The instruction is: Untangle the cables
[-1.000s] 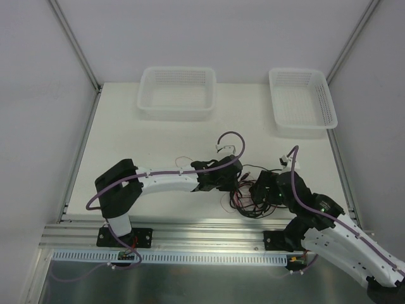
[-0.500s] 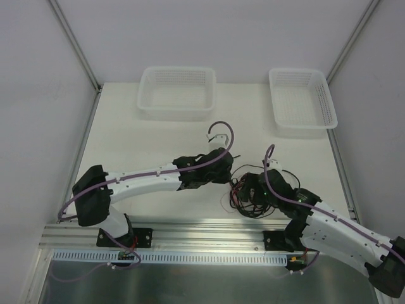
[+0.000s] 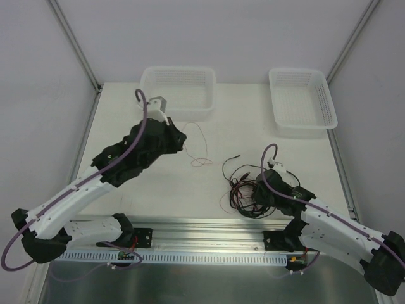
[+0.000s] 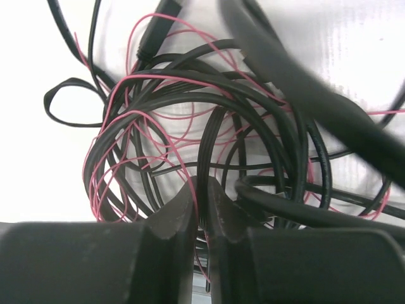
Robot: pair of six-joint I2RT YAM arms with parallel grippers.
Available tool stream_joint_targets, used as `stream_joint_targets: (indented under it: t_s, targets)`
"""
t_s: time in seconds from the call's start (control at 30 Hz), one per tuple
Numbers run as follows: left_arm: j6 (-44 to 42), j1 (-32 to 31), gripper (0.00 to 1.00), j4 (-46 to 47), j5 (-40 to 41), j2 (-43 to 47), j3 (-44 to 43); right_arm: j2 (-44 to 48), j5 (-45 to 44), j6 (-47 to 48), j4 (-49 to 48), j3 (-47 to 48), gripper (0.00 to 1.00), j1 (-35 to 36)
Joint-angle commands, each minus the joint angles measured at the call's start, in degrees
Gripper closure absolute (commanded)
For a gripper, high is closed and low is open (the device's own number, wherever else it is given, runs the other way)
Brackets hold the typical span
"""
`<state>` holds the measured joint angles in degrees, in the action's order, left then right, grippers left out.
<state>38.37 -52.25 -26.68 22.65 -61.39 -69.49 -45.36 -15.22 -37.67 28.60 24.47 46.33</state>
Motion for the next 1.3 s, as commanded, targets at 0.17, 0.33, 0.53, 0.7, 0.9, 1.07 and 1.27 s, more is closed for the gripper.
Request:
stream_joint_targets:
  t_s: [0.17, 0.33, 0.53, 0.7, 0.9, 1.07, 1.27]
  targets:
    - [-14.6, 8.5, 1.00, -12.2, 6.3, 8.6, -16.6, 2.4, -1.6, -1.8, 2.6, -0.9, 0.91, -2.8]
    - [-15.2, 9.5, 1.00, -13.9, 8.0, 10.7, -15.1, 3.1, -2.3, 0.4, 4.6, 1.7, 0.87, -2.9]
    - [-11.4, 9.7, 1.00, -13.1, 5.0, 9.7, -6.6, 4.4, -1.7, 8.0, 9.0, 8.3, 0.66, -2.6]
    - [-9.2, 9.8, 1.00, -9.3, 3.2, 7.9, 2.4, 6.4, 0.5, 14.3, 12.8, 13.1, 0.34, -1.9]
    - [-9.7, 10.5, 1.00, -5.8, 0.8, 4.5, 4.9, 10.5, 2.7, 18.9, 15.0, 16.1, 0.03, -1.2]
    - [-15.5, 12.6, 1.00, -5.7, 0.0, 0.8, -5.4, 13.6, 3.4, 22.2, 16.5, 17.5, 0.03, -1.1]
    - [-22.5, 14.6, 1.00, -5.7, -2.0, -6.2, -23.0, 17.1, 3.7, 24.4, 17.3, 19.0, 0.03, -1.1]
